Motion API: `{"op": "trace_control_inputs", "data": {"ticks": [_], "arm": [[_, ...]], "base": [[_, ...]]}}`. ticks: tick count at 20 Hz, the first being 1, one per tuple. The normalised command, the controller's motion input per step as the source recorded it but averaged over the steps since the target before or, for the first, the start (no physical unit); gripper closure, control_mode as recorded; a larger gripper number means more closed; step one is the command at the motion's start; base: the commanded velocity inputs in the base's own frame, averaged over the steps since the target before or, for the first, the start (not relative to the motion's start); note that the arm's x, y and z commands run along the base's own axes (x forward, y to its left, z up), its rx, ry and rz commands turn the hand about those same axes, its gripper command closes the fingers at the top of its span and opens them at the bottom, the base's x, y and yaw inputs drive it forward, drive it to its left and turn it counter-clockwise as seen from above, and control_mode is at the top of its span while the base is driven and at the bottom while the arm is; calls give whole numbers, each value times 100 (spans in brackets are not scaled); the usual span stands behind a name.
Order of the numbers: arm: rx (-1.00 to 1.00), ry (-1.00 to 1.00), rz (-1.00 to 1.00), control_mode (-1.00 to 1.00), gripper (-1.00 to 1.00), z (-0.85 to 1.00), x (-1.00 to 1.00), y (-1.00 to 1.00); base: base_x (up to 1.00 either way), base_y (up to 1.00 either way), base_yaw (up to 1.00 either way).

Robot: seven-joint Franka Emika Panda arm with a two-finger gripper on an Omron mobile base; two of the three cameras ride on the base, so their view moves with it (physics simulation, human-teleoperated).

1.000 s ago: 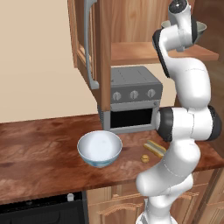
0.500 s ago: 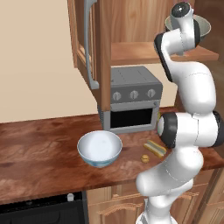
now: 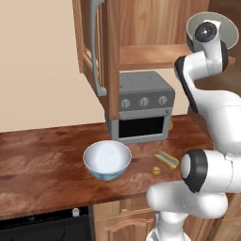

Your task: Pick both bowls and place them on the counter. Then place the hotdog bun in one bowl and place the cookie dough ball in the other bowl.

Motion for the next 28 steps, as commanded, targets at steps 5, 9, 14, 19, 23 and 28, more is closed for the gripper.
{"op": "trace_control_inputs", "data": {"ticks": [5, 9, 14, 19, 23, 28], "arm": [[-2, -7, 0, -100, 100, 0, -88, 26], [0, -3, 0, -100, 100, 0, -89, 25], [-2, 0, 0, -100, 100, -3, -74, 35], [-1, 0, 0, -100, 100, -29, -64, 26], [-5, 0, 0, -100, 100, -51, -65, 16], [-4, 0, 0, -100, 100, -59, -67, 7]], "base": [[0, 0, 0], [0, 0, 0], [0, 0, 0], [0, 0, 0], [0, 0, 0], [0, 0, 0]]}}
